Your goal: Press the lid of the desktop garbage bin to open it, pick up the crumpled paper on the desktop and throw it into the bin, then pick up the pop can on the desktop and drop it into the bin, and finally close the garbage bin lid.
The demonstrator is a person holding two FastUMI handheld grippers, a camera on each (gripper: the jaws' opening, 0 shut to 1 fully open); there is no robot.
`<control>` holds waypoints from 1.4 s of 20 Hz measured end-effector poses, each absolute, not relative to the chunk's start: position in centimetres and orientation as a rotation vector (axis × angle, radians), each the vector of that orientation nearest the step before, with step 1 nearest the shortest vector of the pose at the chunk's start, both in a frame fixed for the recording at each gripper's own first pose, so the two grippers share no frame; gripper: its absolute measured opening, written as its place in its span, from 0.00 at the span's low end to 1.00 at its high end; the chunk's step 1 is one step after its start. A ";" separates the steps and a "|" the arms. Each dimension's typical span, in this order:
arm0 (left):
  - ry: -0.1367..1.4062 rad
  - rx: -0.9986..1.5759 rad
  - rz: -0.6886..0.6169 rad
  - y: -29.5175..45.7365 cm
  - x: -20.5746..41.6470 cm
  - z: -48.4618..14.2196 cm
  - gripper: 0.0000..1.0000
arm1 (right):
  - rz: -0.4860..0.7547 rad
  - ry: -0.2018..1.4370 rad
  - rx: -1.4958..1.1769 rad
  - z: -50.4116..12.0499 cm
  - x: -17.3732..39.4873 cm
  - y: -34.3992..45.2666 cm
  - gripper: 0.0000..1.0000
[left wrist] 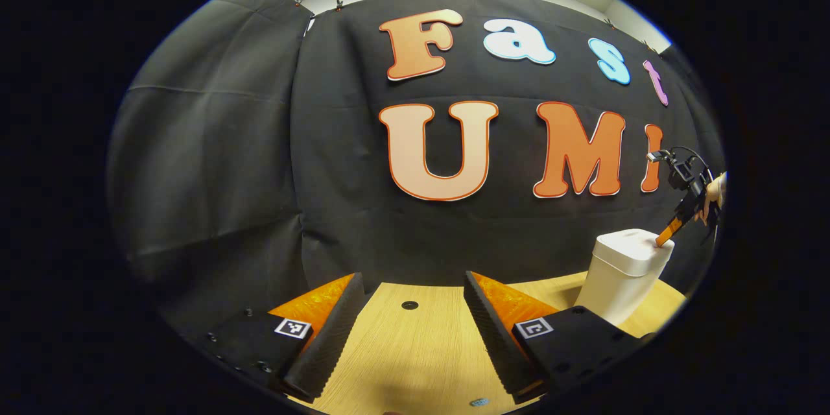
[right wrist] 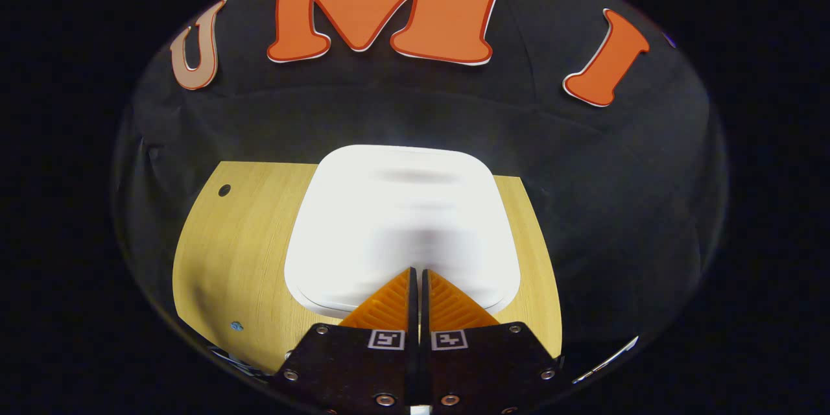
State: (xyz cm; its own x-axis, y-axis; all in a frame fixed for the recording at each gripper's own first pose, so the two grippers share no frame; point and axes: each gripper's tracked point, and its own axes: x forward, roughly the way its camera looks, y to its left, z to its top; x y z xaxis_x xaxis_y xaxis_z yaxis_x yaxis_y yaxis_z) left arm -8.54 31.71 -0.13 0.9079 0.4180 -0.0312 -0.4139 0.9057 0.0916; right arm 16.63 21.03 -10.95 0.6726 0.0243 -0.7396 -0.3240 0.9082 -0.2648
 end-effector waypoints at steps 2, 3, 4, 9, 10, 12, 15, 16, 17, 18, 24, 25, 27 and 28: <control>0.052 0.080 0.435 31.7 -8.9 -0.4 0.98 | 0.212 0.807 -0.391 -10.9 16.5 21.1 0.01; 0.054 0.082 0.439 31.7 -9.1 -0.4 0.98 | 0.218 0.800 -0.406 -11.1 16.6 21.2 0.01; 0.053 0.082 0.446 31.9 -9.3 -0.4 0.98 | 0.222 0.791 -0.421 -11.0 16.7 21.3 0.01; 0.040 0.080 0.467 32.7 -9.9 0.4 0.98 | 0.194 0.688 -0.392 -7.6 16.4 21.3 0.01; 0.037 0.090 0.473 32.9 -10.0 0.6 0.98 | 0.199 0.639 -0.410 -6.2 15.9 21.5 0.01; 0.030 0.107 0.482 33.1 -10.2 1.1 0.98 | 0.223 0.556 -0.442 -3.7 14.6 22.3 0.00; 0.021 0.105 0.471 32.8 -9.9 1.6 0.98 | 0.277 0.456 -0.447 -1.4 12.2 24.3 0.01; 0.017 0.107 0.469 32.7 -9.7 1.8 0.99 | 0.296 0.427 -0.442 -0.7 11.1 24.9 0.01; 0.015 0.111 0.464 32.5 -9.7 2.0 0.99 | 0.310 0.399 -0.438 -0.1 10.0 25.5 0.01; 0.013 0.112 0.460 32.3 -9.7 1.9 0.98 | 0.324 0.365 -0.435 0.5 9.2 26.1 0.01; 0.011 0.116 0.426 30.6 -8.9 2.0 0.99 | 0.370 0.230 -0.374 1.5 4.5 27.8 0.10; 0.012 0.118 0.420 30.2 -8.8 2.0 0.99 | 0.371 0.221 -0.357 1.3 3.8 27.9 0.15; 0.016 0.127 0.407 29.5 -8.5 1.7 0.99 | 0.377 0.195 -0.351 0.9 2.5 28.3 0.28; 0.018 0.131 0.400 29.1 -8.3 1.7 0.99 | 0.378 0.183 -0.358 0.7 2.0 28.5 0.48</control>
